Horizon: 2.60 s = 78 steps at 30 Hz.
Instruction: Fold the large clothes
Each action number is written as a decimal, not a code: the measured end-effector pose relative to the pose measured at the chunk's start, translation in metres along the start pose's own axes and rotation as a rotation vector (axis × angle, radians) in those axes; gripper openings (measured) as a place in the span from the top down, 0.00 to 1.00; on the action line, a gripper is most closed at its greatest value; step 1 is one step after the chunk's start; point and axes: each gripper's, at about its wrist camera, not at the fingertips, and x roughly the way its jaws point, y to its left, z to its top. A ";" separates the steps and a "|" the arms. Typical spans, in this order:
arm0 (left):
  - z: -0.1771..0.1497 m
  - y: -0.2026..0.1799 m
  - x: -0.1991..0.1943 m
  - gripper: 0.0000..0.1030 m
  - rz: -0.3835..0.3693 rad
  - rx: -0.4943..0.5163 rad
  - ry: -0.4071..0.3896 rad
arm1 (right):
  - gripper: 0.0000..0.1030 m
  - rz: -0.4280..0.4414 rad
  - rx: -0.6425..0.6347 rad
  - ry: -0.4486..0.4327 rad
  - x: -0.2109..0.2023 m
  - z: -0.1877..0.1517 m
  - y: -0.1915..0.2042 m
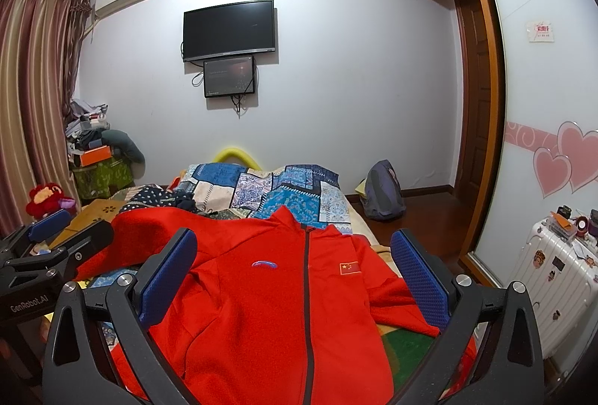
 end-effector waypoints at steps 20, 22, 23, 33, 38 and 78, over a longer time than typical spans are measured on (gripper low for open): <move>0.004 0.011 0.022 0.00 -0.030 -0.027 0.035 | 0.00 -0.025 0.000 0.029 0.020 0.000 -0.002; 0.006 0.017 0.031 0.00 -0.016 -0.034 0.039 | 0.00 -0.030 0.001 0.037 0.028 0.000 -0.004; 0.006 0.020 0.036 0.00 -0.005 -0.039 0.043 | 0.00 -0.033 0.000 0.044 0.034 0.000 -0.005; -0.018 0.103 0.135 0.00 0.028 -0.264 0.279 | 0.00 -0.051 -0.044 0.122 0.091 -0.002 -0.011; -0.050 0.158 0.183 0.00 -0.006 -0.435 0.414 | 0.00 -0.036 -0.048 0.201 0.123 -0.012 -0.016; -0.133 0.435 0.247 1.00 0.515 -0.857 0.280 | 0.00 -0.041 -0.144 0.479 0.222 -0.048 -0.010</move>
